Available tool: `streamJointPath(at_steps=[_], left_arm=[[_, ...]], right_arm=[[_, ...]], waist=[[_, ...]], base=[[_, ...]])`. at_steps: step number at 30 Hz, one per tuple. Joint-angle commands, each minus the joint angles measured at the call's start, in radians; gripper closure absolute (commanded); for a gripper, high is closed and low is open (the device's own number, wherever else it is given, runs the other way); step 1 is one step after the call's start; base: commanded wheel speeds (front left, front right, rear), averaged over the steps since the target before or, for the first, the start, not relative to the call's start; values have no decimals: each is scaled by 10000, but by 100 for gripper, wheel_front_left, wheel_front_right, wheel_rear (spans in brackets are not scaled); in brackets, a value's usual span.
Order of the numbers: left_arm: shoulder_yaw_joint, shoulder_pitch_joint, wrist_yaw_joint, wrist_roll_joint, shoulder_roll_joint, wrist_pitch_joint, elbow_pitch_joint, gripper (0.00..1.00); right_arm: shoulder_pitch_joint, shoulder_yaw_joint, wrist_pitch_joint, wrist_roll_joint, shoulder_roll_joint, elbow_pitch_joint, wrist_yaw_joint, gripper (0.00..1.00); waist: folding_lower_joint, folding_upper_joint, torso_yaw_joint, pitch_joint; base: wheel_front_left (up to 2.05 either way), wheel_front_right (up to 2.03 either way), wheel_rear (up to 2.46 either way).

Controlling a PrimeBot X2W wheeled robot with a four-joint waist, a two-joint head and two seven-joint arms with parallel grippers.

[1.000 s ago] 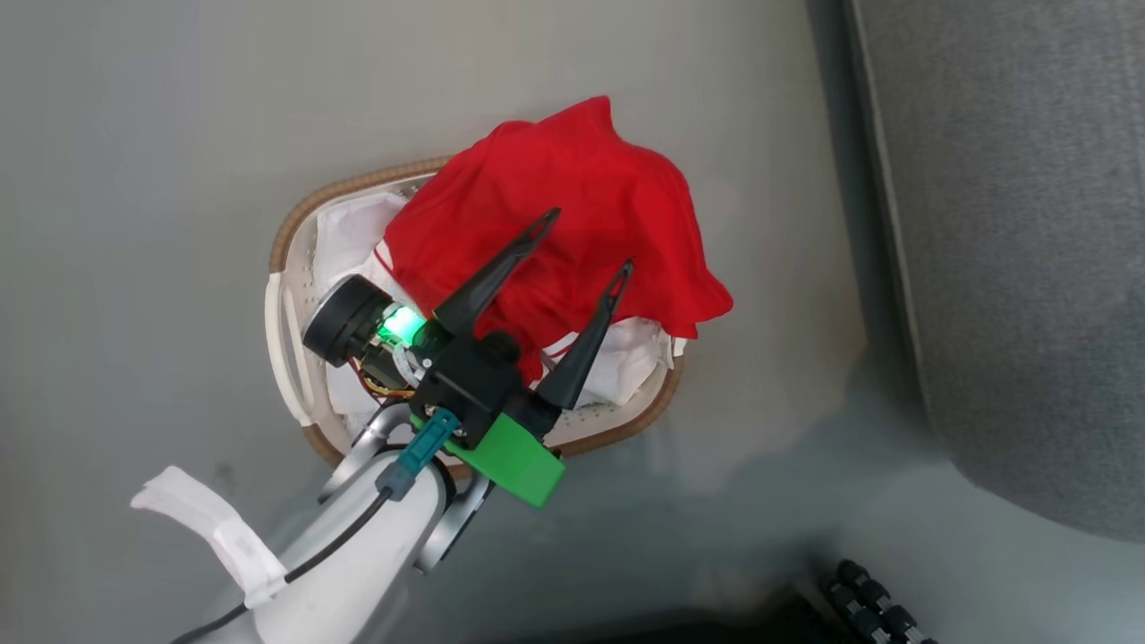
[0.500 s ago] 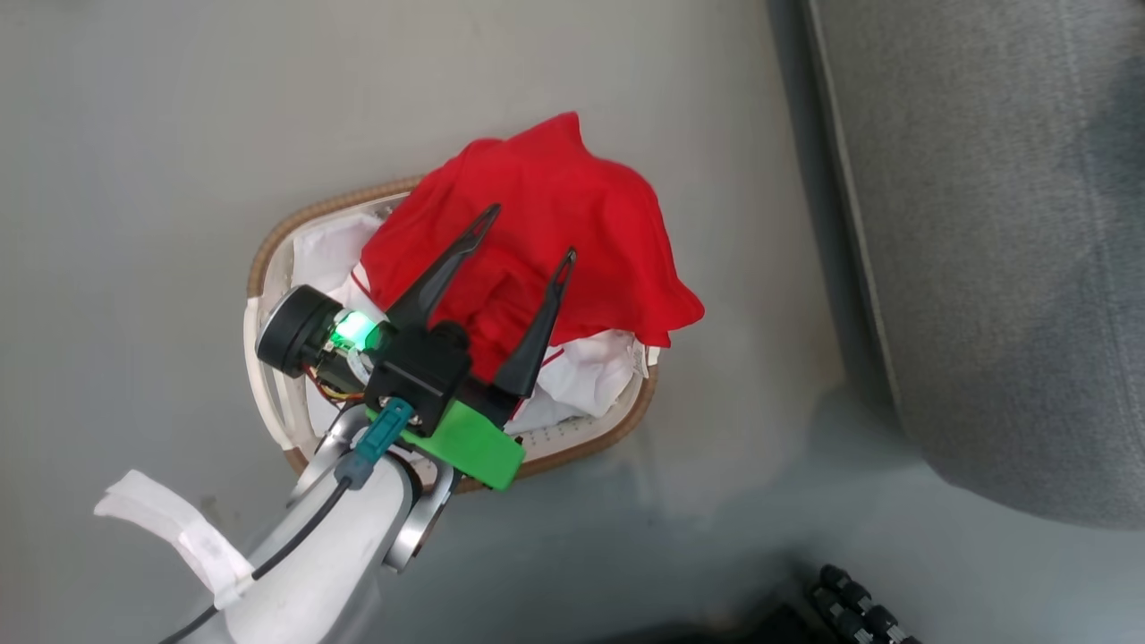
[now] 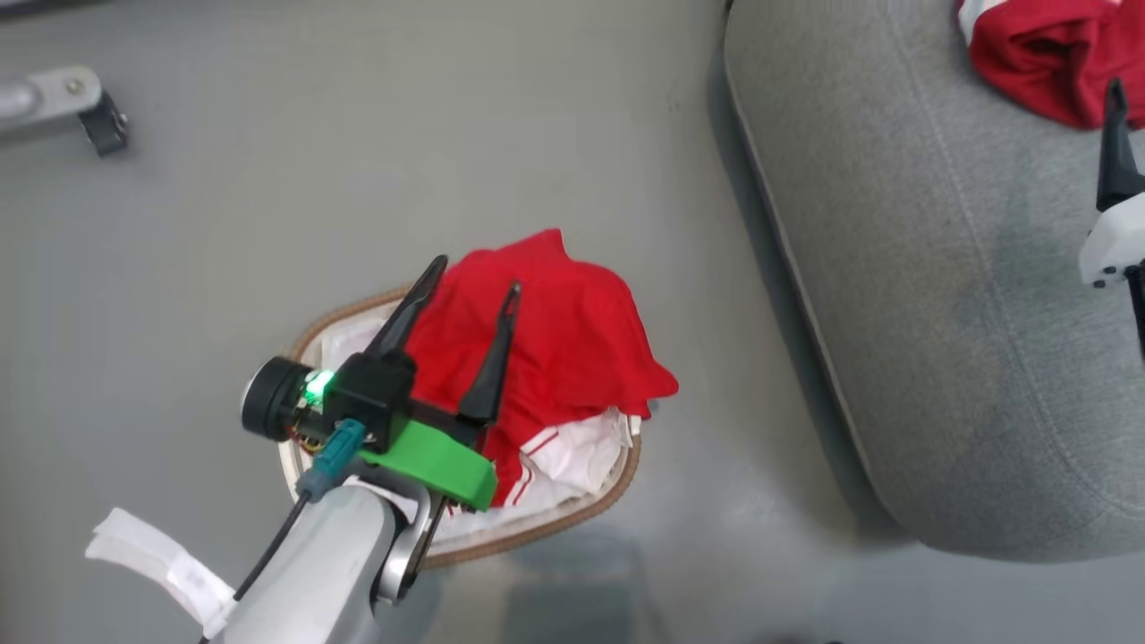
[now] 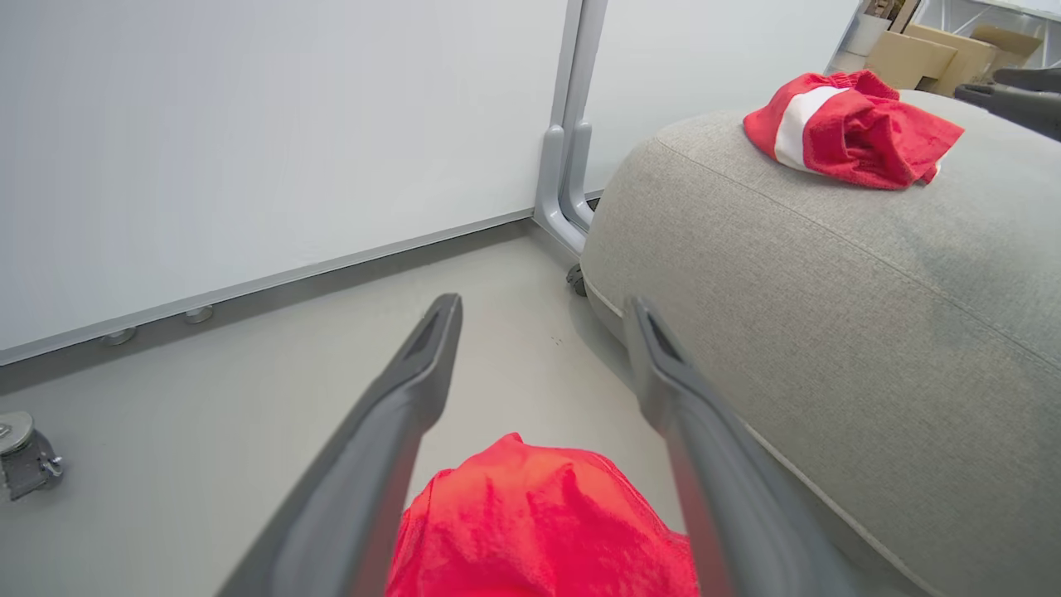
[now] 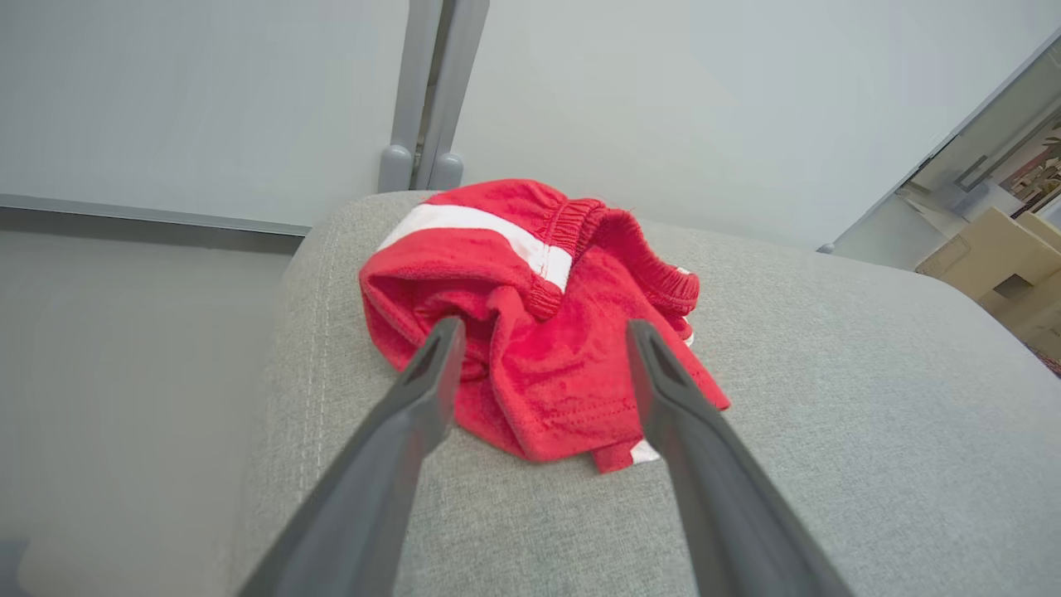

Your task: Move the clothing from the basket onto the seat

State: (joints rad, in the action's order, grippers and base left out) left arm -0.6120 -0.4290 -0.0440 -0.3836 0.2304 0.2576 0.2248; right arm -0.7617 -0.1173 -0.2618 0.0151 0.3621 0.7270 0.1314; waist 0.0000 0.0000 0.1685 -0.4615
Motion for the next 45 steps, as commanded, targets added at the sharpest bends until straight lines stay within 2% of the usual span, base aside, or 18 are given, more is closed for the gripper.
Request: streamJointPath(at_steps=[1,5,12,16,22,25,31,45], left_arm=[[144,257,-33,-135,-56,70,98,0],[976,873,-64,-394,-334,74,170,0],[2552,2257,25,-219,-795,79,110,0],[3467,3008,88,-7,-970,69,-91,0],[4373,4116,287,340,-1264,70,-368,0],[4639,4594,395,523,-1417,70,-464,0],[5050,5166,485,567,-1679,71,-485,0],[4983,5065,739,746,-1791,71,-107,0]], right_arm=[[263,118,-44,234,61,-162,-14,0],[659,790,-28,696,-20,-791,-14,0],[1745,1260,-26,1252,-501,-1661,-14,0],[2680,1176,-38,1285,-971,-2332,-14,0],[4511,656,-43,1163,-2085,-3570,-14,0],[5497,565,-43,848,-2582,-4187,-14,0],[6786,551,-44,702,-3045,-4731,-14,0],[6945,1187,-45,1071,-3098,-4593,-12,0]], waist=[[0,0,-140,1312],[0,0,-369,2199],[0,0,-816,3284],[0,0,-993,3627],[0,0,-1260,4057],[0,0,-1393,4171],[0,0,-1515,4328],[0,0,-1509,4453]], base=[[0,0,0],[0,0,0],[0,0,0],[0,0,0],[0,0,0],[0,0,0],[0,0,0],[0,0,0]])
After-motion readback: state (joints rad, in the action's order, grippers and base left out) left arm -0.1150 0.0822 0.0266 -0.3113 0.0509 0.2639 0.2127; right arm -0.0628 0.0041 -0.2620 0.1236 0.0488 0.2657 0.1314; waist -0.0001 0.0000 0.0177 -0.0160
